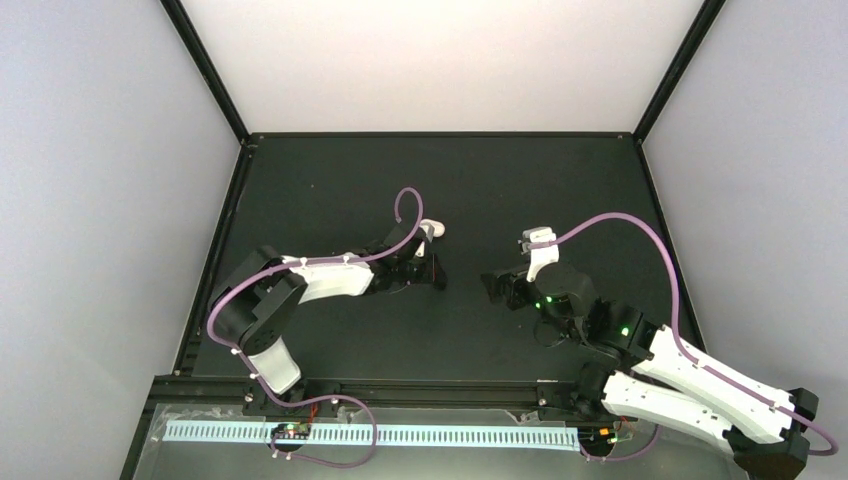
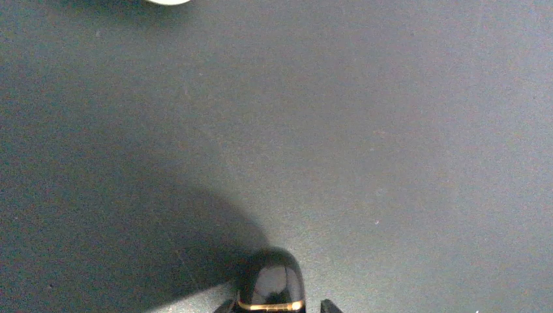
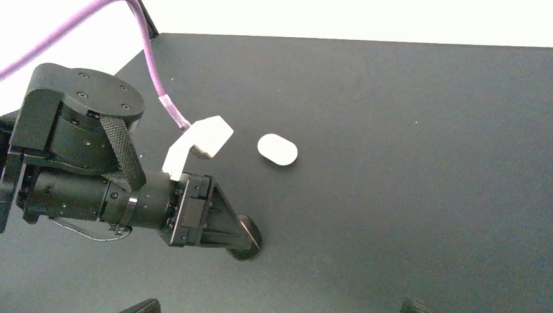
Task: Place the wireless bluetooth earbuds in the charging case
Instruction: Place the charging case at the center of the board.
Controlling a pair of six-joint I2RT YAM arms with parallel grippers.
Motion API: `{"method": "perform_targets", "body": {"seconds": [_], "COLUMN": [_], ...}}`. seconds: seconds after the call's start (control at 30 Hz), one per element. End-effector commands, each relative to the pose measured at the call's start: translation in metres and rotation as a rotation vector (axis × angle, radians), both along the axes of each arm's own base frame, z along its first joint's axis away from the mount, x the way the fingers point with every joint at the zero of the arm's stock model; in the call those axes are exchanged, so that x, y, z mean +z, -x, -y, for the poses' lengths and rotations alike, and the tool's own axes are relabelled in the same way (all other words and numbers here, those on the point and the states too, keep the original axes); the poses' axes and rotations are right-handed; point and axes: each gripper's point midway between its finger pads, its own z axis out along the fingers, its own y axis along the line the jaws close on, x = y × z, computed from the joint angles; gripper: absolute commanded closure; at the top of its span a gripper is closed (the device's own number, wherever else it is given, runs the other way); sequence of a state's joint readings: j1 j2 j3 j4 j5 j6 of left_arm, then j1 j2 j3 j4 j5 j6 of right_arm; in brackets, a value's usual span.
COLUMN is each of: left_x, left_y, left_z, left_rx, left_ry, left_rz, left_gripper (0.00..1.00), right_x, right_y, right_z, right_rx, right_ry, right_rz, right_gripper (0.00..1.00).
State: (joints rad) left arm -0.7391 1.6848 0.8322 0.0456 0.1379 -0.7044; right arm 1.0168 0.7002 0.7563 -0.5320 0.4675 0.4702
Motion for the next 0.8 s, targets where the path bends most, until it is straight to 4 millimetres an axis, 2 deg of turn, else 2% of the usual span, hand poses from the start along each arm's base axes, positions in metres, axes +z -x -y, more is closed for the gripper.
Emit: {"method": "perform_targets", "body": {"seconds": [0.0,0.17,0.37,0.47,0.57,0.67,0.77], "left_x": [-0.004,-0.010,-0.008,-0.004,-0.001,0.018,0.062], "left_y": [-0.002,0.002,0.007,0.009,0.012,0.013,0.012], "left_z": [0.001,-0.003,-0.017,-0.036,-0.064,-0.092,-0.120], "left_rx": [0.013,0.012,0.030,0.066,0.133,0.197,0.264], "left_ry": [0.010,-0.008,-0.055,-0.102,-0.130,-0.146,-0.176], "left_rz": [-0.033,-0.047,-0.033,0.000,0.020,0.058,0.174], "left_gripper": [0.65,0.57,0.39,0.27,0.03,0.01,0.01], "right_x": [0.016,0.022,0.027,0.028,0.032,0.039,0.043], "right_y": [0.000,-0.002,-0.002,-0.001,0.001,0.004,-0.003], "right_z": [0.005,0.005,0.006,0.007,0.005,0.005,0.021], "right_rx": [-0.014,-0.014,-0.011,-0.011,0.004,0.016,-0.084], "right_ry": [-0.010,0.010,0.011,0.011,-0.009,-0.047,-0.077], "right_rz": [0.030,0.046,0.054,0.052,0.052,0.067,0.098], "right_gripper": [0.04,0.04,0.04,0.04,0.03,0.01,0.00]}}
